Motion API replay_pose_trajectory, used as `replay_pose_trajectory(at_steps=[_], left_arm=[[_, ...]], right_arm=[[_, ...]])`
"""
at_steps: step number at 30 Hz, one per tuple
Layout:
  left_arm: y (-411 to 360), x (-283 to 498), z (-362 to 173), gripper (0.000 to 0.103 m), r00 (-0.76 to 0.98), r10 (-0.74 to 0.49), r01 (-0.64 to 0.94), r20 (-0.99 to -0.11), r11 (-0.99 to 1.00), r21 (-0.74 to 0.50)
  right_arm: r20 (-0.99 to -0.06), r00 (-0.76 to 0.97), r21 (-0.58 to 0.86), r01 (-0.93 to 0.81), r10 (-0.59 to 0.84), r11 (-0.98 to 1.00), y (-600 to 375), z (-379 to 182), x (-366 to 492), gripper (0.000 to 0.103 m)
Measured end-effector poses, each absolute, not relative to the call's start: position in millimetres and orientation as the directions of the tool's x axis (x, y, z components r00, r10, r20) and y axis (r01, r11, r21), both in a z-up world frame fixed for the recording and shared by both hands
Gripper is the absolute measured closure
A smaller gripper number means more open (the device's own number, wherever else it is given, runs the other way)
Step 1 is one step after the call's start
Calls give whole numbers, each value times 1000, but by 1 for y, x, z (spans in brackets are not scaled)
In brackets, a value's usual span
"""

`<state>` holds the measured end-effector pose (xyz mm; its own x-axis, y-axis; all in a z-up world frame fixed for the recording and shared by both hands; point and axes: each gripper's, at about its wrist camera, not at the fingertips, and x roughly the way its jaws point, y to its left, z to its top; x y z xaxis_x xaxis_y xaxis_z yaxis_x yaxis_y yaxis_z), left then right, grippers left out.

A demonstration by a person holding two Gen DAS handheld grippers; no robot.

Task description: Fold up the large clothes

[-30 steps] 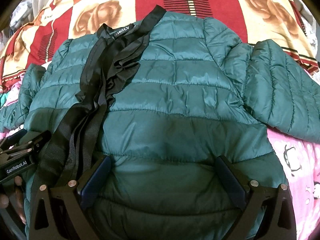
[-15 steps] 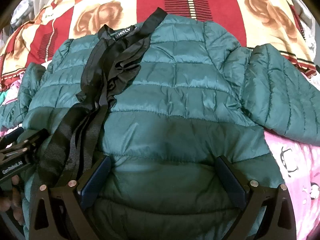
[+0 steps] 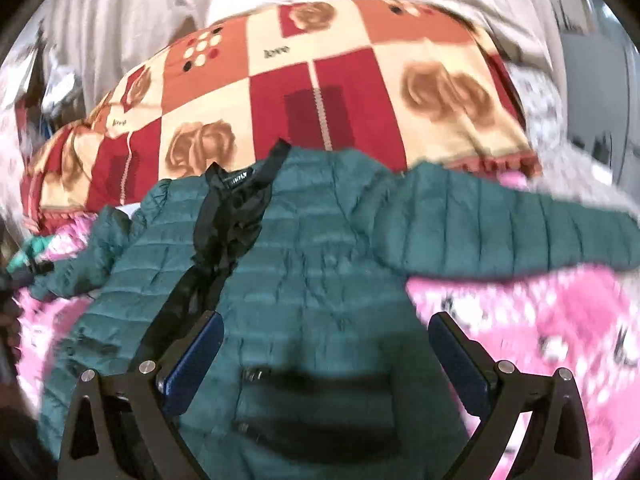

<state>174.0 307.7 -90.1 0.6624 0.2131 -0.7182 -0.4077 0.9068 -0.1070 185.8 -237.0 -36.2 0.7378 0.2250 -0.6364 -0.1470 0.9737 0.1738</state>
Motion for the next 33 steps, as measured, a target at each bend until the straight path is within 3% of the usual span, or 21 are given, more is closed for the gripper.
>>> replay_pose_trajectory(at_steps=[3,10,14,22,23,25,26,29,33], left_arm=[[363,156,-107,0,659,192,-476,-727,855,-205],[445,121,-155,1,719,147,-593,-680,640,-488],[467,126,-170,8,747,137,-605,-651,547,-579],[486,159,-177,11,767,177,-624,-617,431,-652],[486,159,-177,16,764,193,-632,-616,419,-652],[487,161,-180,58,752,202,-648,-628,402,-647],[490,161,-183,84,741,184,-658,-646,388,-645],[489,156,-176,90,737,195,-663,-647,396,-636],[475,154,-140,91,735,249,-655,-630,501,-566]], right_arm=[[-678,696,203,-134,237,970,-233,-53,189,2],[-777,593,114,-197,211,974,-192,-89,204,2],[-781,612,-26,-236,127,972,-168,-101,204,2],[-779,615,-33,-242,126,970,-167,-108,210,0],[-779,614,-34,-241,126,970,-166,-108,210,0],[-779,614,-33,-241,127,970,-166,-108,210,0],[-779,614,-32,-241,127,970,-166,-108,210,0],[-784,608,-28,-244,130,969,-164,-108,210,0],[-790,593,6,-244,154,970,-168,-103,210,0]])
